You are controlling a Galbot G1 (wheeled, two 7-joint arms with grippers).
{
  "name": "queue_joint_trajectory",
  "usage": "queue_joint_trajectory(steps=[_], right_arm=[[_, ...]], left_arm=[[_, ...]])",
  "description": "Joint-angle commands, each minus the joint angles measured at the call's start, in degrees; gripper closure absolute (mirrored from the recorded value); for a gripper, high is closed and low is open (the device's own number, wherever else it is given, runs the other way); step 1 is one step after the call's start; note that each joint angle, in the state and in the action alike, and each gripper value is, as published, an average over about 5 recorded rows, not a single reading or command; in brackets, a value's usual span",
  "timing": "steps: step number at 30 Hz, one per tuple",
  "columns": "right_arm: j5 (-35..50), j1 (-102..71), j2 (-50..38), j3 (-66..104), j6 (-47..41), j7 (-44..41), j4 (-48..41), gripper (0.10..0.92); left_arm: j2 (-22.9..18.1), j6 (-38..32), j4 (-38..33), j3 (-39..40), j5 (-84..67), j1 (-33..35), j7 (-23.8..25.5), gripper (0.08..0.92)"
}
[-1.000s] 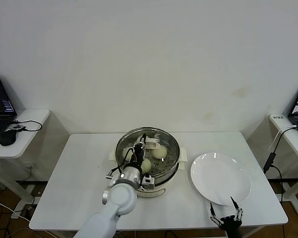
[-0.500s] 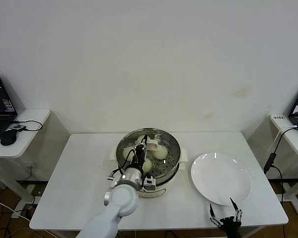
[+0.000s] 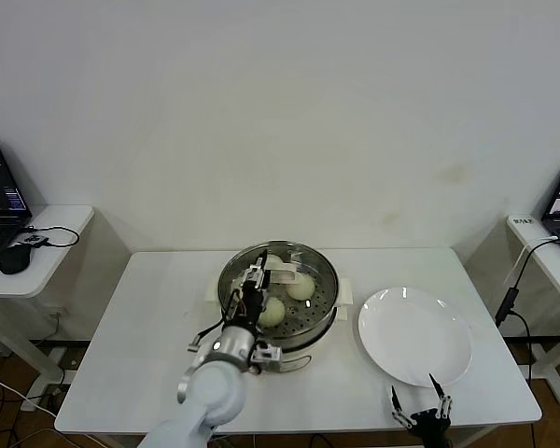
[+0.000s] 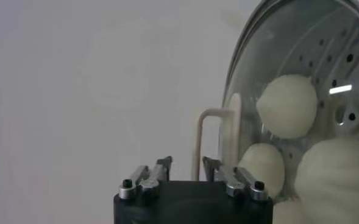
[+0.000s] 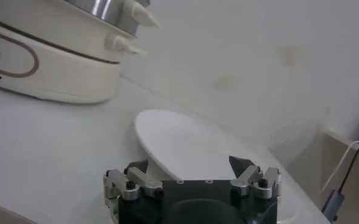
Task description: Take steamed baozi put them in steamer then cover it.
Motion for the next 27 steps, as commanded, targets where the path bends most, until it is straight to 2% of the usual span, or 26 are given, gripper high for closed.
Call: queue_joint_trajectory(steps=[1,3,5,8,10,17,27], right_arm=[[0.05,-0.23,0.02,0.12,0.09,-0.04,0.24,0.202],[0.08,-0.24,0.08,0.07,0.14,-0.09,0.39,0.203],[0.15,-0.21,0.22,-0.14,0.16,-0.13,0.58,0.203],[0.23,-0.25,0.45,-0.7,0.22,-0.18,0.91,0.203],[0.35,-0.45,0.5,-1.13,0.27,-0.29,1.24,0.202],[7.04,-2.33,-1.51,-3.46,-1.95,-2.84,4.57,0.203],[18.32,-6.13,-6.06,-4.24,-9.09,-6.84,13.29,0.202]], left_arm=[[4.4,-5.42,-16.11,-11.32,-26.46,23.55,-14.97,0.399],[4.43,-9.26,-16.72,-16.36,-37.35,29.39,-21.09,0.338],[3.66,-16.28,-14.9,-22.92,-49.54,33.73,-24.68,0.278],[2.05,-28.74,-10.48,-30.99,-66.21,37.97,-25.36,0.208],[1.33,-33.29,-8.85,-33.45,-73.9,40.03,-25.77,0.188],[-0.02,-32.74,-9.8,-33.9,-89.85,44.04,-23.23,0.177],[-2.65,-33.52,-5.9,-30.65,-91.51,44.3,-23.35,0.177]])
